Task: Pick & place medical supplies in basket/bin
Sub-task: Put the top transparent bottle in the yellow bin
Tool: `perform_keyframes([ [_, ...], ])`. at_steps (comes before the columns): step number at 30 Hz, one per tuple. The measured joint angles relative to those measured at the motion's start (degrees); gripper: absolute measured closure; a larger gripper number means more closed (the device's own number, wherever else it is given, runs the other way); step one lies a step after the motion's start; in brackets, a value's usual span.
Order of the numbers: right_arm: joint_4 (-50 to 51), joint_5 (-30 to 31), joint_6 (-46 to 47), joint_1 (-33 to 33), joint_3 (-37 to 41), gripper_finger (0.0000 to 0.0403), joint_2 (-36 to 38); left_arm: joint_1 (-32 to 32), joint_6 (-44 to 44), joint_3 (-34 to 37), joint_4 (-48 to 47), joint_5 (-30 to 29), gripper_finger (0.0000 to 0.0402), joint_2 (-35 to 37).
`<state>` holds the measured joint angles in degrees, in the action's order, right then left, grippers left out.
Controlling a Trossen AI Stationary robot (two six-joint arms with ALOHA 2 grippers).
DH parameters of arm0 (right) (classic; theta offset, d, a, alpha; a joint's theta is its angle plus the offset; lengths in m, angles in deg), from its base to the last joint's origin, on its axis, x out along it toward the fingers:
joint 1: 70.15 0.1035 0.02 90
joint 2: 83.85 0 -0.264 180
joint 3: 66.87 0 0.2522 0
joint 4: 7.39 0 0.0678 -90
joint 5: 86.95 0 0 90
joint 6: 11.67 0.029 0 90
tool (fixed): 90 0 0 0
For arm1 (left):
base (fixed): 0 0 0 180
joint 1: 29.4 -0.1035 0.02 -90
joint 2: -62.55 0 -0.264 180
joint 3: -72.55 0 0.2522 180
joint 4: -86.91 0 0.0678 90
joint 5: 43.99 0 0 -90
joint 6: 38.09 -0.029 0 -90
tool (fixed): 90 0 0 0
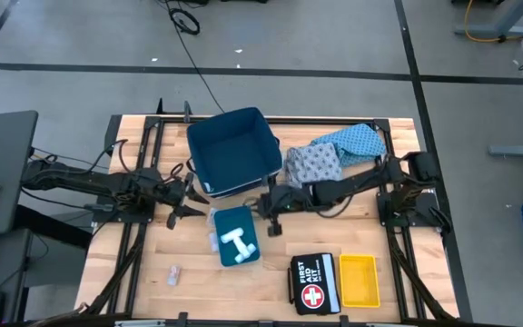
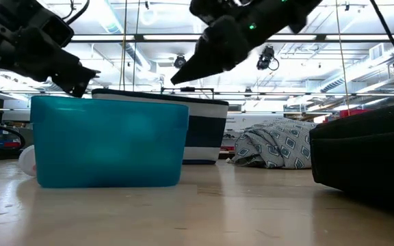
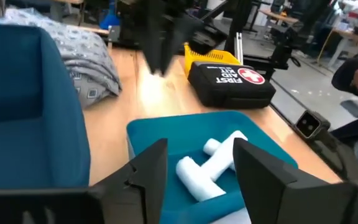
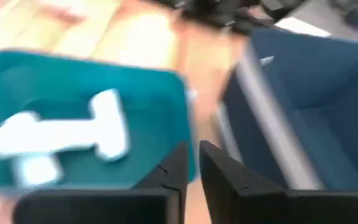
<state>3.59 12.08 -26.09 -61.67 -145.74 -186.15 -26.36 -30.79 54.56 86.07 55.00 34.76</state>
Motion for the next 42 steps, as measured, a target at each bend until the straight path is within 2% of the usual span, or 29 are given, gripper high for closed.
perform_keyframes([
  [3, 3.8, 0.9, -0.2, 2.5, 0.0, 0.0314, 0.0, 0.1, 2.4, 0.0, -0.6, 0.0, 0.0211, -0.6],
  [7, 7.8, 7.4, -0.1, 5.5, 0.0, 0.0263, 0.0, 1.6, 6.0, 0.0, -1.0, -3.1, 0.0180, -1.7],
  [9, 8.9, 10.5, 0.1, 6.8, 0.0, 0.0242, 0.0, 2.5, 9.8, 0.0, -1.0, -5.7, 0.0167, -2.5],
  [13, 11.1, 15.0, 1.9, 8.7, 0.0, 0.0216, 0.0, 4.4, 19.7, 0.0, -1.2, -5.8, 0.0159, -4.0],
  [20, 15.9, 17.9, 5.4, 10.7, 0.0, 0.0218, 0.1, 9.9, 29.9, 0.0, -2.5, -6.3, 0.0168, -7.0],
  [24, 17.4, 18.0, 6.5, 11.7, 0.0, 0.0222, 0.1, 11.9, 33.0, 0.0, -5.7, -9.8, 0.0172, -9.2],
  [30, 18.2, 18.2, 7.0, 12.0, 0.0, 0.0222, 0.1, 12.3, 36.1, 0.0, -6.4, -16.4, 0.0172, -12.9],
  [36, 19.4, 18.3, 7.3, 12.0, 0.0, 0.0222, 0.1, 12.3, 39.7, -0.2, -6.4, -18.7, 0.0172, -17.1],
  [42, 19.7, 18.3, 7.4, 12.0, 0.0, 0.0222, 0.1, 12.3, 38.5, -5.6, -9.9, -23.1, 0.0172, -23.2],
])
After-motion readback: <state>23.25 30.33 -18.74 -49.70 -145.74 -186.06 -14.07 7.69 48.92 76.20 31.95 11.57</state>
